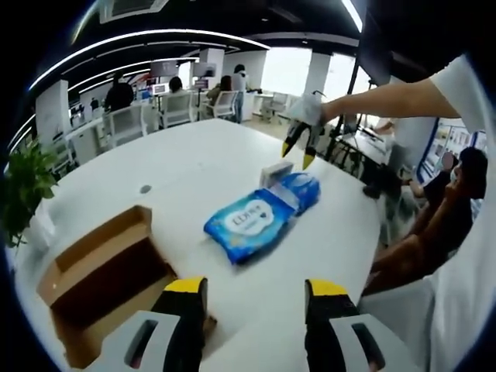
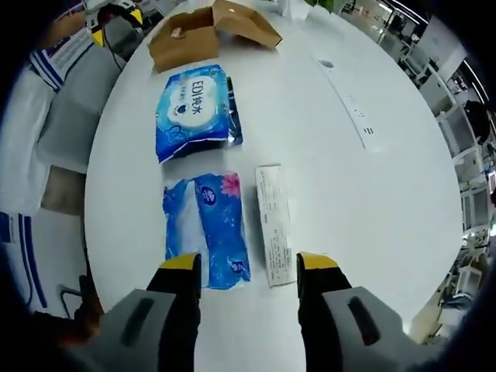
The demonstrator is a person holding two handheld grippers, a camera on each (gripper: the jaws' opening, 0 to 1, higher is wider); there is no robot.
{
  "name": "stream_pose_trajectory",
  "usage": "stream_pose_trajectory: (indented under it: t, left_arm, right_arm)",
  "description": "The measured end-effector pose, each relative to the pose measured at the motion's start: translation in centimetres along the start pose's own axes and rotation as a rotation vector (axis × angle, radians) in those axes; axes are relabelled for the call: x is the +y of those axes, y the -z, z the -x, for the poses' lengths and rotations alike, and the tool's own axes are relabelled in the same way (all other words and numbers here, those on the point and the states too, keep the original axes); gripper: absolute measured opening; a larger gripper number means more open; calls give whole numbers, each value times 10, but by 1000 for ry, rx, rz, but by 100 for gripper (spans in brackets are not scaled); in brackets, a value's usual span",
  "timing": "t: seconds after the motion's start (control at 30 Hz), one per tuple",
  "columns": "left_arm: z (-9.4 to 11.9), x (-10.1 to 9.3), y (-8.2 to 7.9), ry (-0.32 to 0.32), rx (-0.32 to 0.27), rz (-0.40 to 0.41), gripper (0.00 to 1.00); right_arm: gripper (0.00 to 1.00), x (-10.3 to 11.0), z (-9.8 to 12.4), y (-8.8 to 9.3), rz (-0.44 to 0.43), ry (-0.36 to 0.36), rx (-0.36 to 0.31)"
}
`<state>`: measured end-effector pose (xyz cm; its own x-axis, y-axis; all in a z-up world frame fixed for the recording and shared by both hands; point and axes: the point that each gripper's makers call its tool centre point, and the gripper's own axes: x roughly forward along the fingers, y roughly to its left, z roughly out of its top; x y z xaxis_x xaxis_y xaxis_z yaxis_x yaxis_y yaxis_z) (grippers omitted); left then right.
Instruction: Operate the shoe box by opening the lid, removing the specified soft item, and placing it in the target area until the item is outside and the box remains undamaged.
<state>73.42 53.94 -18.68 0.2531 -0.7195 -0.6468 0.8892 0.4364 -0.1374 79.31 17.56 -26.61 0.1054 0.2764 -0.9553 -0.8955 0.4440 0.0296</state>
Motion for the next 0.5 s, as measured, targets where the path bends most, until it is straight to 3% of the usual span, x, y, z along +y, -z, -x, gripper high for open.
stream_pose_trajectory:
  t: [0.17, 0.27, 0.5]
  left_arm:
    - [8, 0, 0, 3, -13, -14, 51]
    - [14, 0, -2, 7, -25, -23, 51]
    - [27, -2, -6, 20, -48, -43, 52]
  right_arm:
    - [56, 24, 17, -12, -11, 13, -11]
    - [59, 22, 23, -11, -23, 18, -12]
    - [67, 43, 39, -16, -46, 42, -1]
